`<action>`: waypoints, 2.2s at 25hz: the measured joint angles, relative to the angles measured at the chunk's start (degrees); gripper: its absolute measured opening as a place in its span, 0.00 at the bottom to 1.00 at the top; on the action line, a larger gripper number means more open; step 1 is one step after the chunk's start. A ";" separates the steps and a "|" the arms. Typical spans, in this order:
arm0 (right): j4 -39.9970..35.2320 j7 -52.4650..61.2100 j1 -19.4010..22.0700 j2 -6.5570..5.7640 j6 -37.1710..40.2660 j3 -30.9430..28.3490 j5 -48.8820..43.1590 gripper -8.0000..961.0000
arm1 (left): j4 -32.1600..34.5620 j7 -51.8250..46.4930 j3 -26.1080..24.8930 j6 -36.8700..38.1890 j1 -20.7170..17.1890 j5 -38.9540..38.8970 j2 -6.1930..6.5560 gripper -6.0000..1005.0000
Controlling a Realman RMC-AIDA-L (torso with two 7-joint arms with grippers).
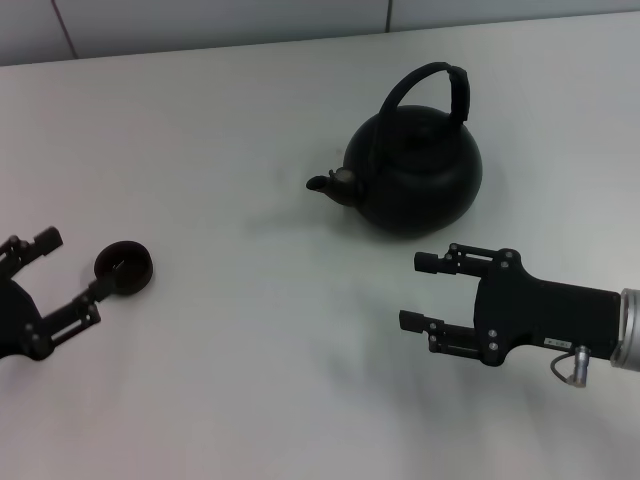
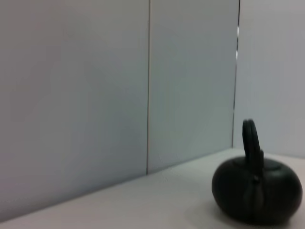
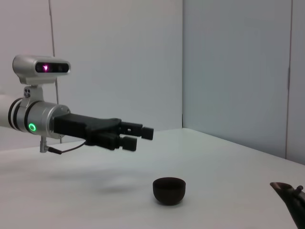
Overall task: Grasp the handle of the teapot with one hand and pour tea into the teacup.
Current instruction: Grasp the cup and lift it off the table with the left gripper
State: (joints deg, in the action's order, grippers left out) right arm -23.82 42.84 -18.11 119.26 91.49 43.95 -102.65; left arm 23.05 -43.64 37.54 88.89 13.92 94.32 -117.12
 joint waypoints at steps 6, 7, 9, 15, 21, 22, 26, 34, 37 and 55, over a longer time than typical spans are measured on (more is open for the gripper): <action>0.00 0.05 -0.11 -0.05 -0.13 0.00 0.00 0.69 | 2.16 0.10 0.01 -7.06 -0.19 5.53 -0.50 0.82; 0.00 0.09 -0.10 -0.06 -0.14 0.00 0.00 0.69 | 2.40 0.11 0.00 -7.95 -0.24 6.16 -0.64 0.82; 0.00 0.14 -0.14 -0.07 -0.15 0.00 0.00 0.69 | 2.48 0.12 -0.01 -8.85 -0.27 6.67 -0.73 0.82; 0.00 0.25 -0.17 -0.09 -0.18 0.00 0.00 0.69 | 2.22 0.14 -0.05 -9.99 0.26 6.79 -0.86 0.82; 0.00 0.41 -0.26 -0.09 -0.01 0.00 0.00 0.69 | 1.52 0.14 -0.09 -12.61 1.82 6.79 -1.32 0.82; 0.00 0.42 -0.26 -0.09 -0.01 0.00 0.00 0.69 | 1.31 0.14 -0.10 -12.80 2.03 6.77 -1.33 0.82; 0.00 0.45 -0.26 -0.09 -0.02 -0.09 0.01 0.69 | -0.67 0.39 -0.05 -14.56 3.94 6.77 -1.38 0.82; 0.00 0.43 -0.31 -0.09 0.19 -0.67 0.06 0.69 | -2.05 0.90 1.45 -17.47 6.46 6.78 -1.55 0.82; 0.00 0.44 -0.42 -0.09 0.28 -0.69 0.08 0.69 | -2.37 0.95 1.46 -17.99 7.09 6.77 -1.55 0.82; -0.08 0.49 -0.69 -0.12 0.46 -0.71 0.09 0.69 | -3.10 0.79 2.69 -18.95 8.40 6.75 -1.49 0.81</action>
State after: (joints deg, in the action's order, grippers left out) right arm -23.90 43.33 -18.80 119.14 91.95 43.24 -102.56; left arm 19.95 -42.85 40.23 69.94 22.33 101.07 -118.62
